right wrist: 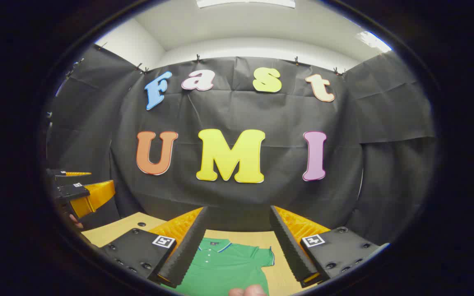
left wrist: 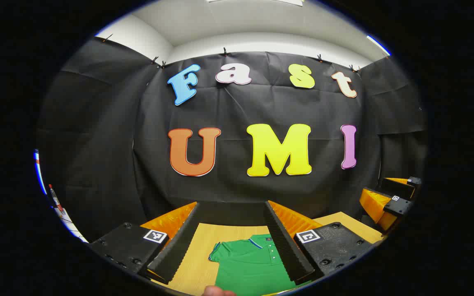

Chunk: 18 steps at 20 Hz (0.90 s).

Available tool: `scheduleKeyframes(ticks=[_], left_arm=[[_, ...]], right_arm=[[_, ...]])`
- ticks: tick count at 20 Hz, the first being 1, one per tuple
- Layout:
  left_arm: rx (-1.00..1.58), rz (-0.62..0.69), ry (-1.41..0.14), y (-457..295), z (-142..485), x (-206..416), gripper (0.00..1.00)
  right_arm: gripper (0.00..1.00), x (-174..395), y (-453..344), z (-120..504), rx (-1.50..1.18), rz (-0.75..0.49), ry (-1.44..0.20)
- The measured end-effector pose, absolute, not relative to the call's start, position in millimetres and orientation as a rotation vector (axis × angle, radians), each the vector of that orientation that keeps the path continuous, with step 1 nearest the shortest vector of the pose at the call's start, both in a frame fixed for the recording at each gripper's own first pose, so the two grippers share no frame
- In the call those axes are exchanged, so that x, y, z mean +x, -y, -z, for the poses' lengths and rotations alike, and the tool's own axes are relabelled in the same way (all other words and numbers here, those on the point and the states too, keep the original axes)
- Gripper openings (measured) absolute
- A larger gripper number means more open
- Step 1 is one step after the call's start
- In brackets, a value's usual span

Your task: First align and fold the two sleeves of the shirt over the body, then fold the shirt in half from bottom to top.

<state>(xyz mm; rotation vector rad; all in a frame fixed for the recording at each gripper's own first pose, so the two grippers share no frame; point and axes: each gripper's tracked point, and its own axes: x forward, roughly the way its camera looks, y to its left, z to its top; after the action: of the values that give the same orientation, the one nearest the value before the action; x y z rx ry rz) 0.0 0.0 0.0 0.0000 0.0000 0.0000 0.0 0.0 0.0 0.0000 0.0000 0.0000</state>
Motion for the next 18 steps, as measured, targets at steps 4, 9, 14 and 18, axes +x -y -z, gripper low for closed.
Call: scheduleKeyframes(ticks=[4, 9, 14, 18], left_arm=[[-0.016, -0.011, 0.004, -4.1, -1.5, 7.6, 0.98], [-0.011, -0.027, 0.006, -16.3, -0.1, 13.9, 0.98], [-0.005, -0.027, 0.008, -17.7, -0.1, 20.8, 0.98], [-0.010, -0.025, 0.005, -15.5, 1.6, 23.3, 0.98]], right_arm=[[0.93, 8.7, -5.8, -5.4, -0.008, -0.005, 0.009], [0.96, 18.4, -16.1, -2.8, -0.002, -0.013, -0.002], [0.93, 25.4, -19.8, -1.6, 0.000, -0.014, -0.005], [0.93, 29.5, -17.3, -0.5, -0.003, -0.014, -0.009]])
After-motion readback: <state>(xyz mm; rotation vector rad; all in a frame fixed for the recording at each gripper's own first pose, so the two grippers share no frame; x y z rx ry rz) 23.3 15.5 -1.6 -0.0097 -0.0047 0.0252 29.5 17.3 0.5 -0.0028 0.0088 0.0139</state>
